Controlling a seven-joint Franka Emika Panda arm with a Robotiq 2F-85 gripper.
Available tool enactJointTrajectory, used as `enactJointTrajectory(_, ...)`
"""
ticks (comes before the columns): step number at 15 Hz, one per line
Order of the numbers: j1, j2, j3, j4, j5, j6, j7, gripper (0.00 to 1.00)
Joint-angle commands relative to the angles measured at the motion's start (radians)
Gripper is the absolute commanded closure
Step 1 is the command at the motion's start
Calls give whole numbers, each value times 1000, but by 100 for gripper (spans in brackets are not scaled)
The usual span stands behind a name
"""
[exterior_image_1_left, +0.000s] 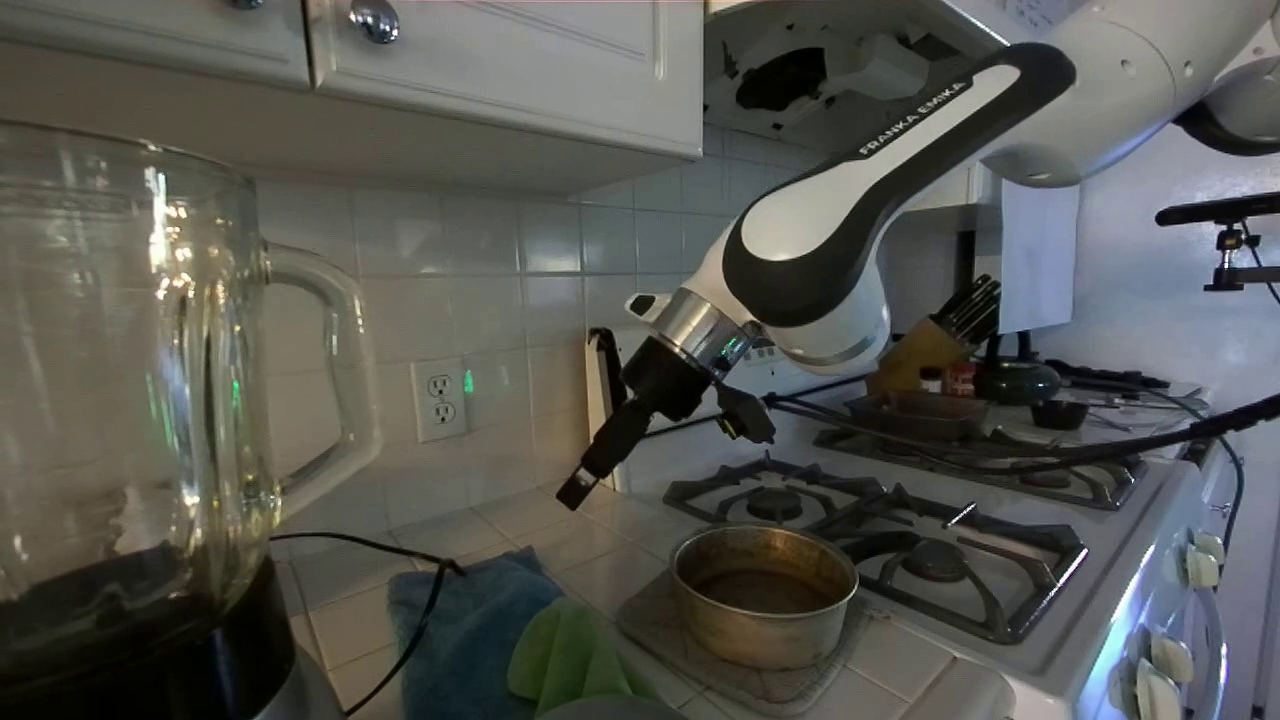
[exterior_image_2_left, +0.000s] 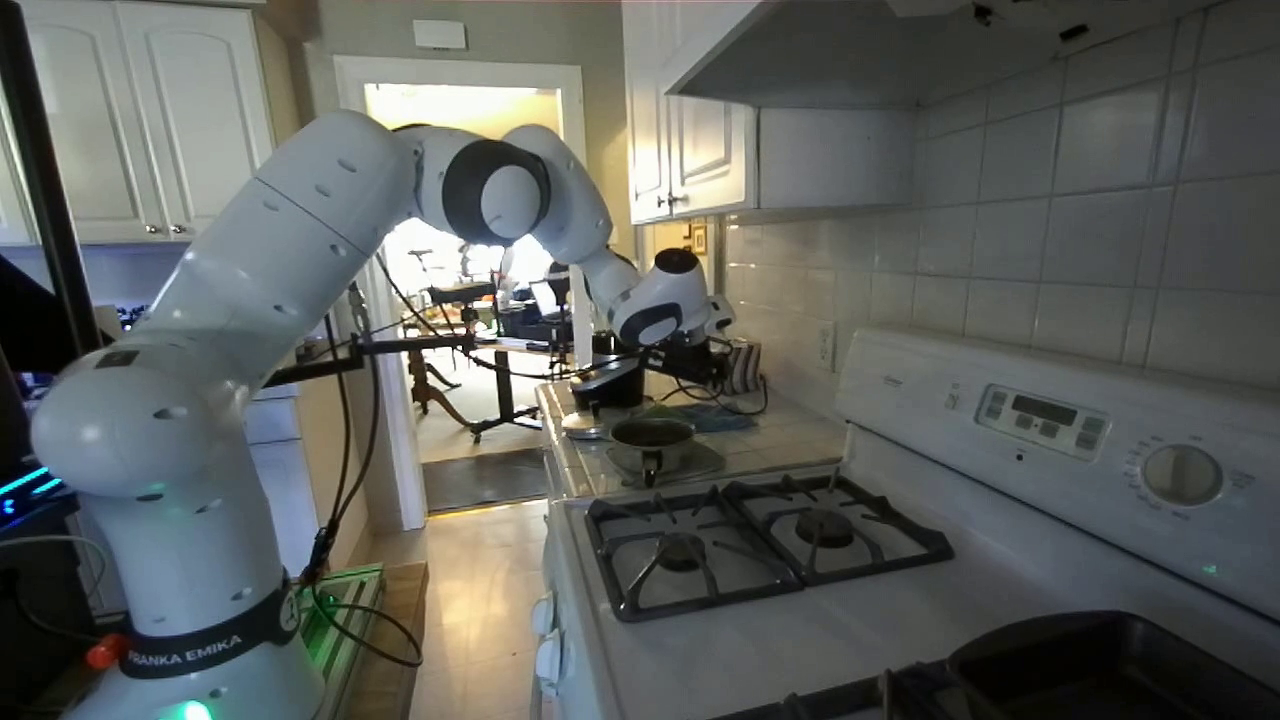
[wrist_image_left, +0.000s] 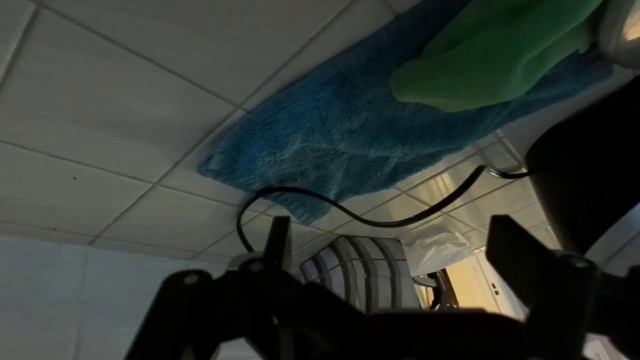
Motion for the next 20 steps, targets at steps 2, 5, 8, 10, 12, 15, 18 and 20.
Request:
enactJointTrajectory(2, 49, 18, -49, 15, -182, -3, 235, 0)
enactJointTrajectory(5, 43, 27, -26, 31, -235, -47, 297, 0)
enactJointTrajectory(8, 49, 47, -15, 59, -264, -97, 319, 0)
enactJointTrajectory(10, 61, 65, -20, 85, -281, -125, 327, 0)
enactJointTrajectory(12, 80, 88, -33, 117, -295, -136, 341, 0)
enactJointTrajectory(15, 116, 124, -65, 162, -322, -123, 381, 0)
enactJointTrajectory(18, 155, 155, -105, 207, -352, -131, 424, 0)
enactJointTrajectory(20, 177, 175, -127, 236, -370, -140, 447, 0)
